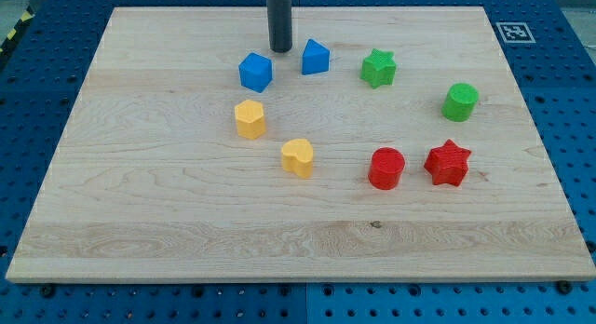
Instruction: Move the blue cube close to yellow hexagon
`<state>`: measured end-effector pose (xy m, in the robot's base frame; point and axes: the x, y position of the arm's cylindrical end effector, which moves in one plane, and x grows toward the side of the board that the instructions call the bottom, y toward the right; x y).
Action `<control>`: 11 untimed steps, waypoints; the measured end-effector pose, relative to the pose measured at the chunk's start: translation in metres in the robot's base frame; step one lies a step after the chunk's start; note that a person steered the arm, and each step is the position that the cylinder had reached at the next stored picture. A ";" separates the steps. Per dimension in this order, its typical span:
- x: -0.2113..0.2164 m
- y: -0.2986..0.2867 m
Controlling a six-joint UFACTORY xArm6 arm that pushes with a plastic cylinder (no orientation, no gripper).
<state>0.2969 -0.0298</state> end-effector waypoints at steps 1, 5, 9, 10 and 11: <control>0.018 -0.001; 0.018 -0.027; 0.039 -0.027; 0.020 -0.036; -0.013 -0.049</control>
